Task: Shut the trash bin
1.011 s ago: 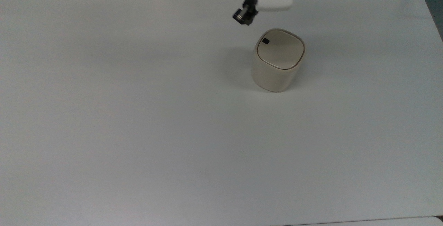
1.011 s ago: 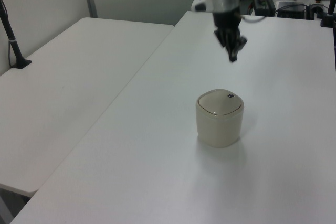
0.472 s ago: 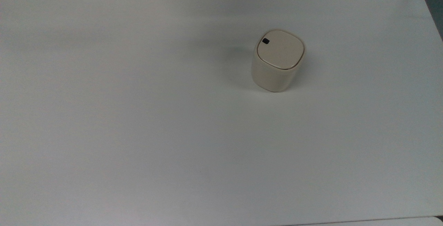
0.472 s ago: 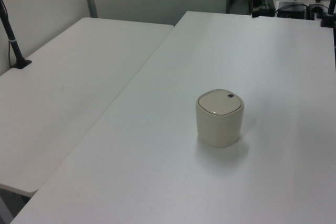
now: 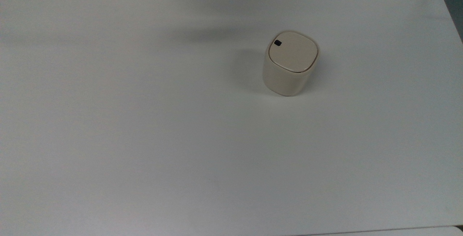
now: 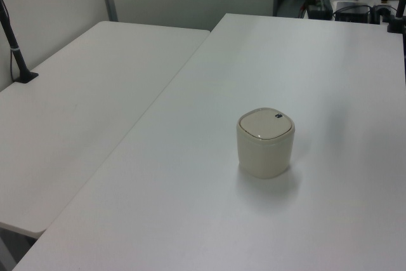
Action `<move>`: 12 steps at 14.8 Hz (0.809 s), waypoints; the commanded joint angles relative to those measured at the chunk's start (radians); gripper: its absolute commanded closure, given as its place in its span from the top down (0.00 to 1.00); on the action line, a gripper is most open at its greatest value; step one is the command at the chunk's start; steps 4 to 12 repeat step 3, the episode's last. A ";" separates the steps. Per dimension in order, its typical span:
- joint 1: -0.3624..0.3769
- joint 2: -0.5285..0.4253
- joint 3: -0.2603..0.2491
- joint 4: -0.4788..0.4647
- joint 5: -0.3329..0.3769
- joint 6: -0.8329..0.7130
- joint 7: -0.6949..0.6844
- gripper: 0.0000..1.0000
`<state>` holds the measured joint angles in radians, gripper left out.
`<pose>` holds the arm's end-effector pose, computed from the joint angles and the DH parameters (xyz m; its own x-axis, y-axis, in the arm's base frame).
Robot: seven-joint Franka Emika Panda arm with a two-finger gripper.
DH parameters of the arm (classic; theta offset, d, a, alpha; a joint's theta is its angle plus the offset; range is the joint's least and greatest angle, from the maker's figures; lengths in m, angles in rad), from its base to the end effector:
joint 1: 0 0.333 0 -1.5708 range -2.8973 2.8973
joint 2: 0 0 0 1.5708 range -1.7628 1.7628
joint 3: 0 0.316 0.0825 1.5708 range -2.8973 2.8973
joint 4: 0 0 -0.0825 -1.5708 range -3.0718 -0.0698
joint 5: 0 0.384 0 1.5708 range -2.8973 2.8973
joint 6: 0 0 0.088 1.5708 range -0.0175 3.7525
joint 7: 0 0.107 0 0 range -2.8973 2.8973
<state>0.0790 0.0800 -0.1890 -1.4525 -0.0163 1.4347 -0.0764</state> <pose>0.5617 -0.0592 0.6243 0.9945 -0.0362 -0.0983 -0.0340 -0.9991 0.0239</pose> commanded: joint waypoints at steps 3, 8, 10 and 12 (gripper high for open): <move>-0.005 0.003 0.010 -0.019 -0.010 0.069 0.041 1.00; -0.005 0.003 0.010 -0.019 -0.010 0.069 0.041 1.00; -0.005 0.003 0.010 -0.019 -0.010 0.069 0.041 1.00; -0.005 0.003 0.010 -0.019 -0.010 0.069 0.041 1.00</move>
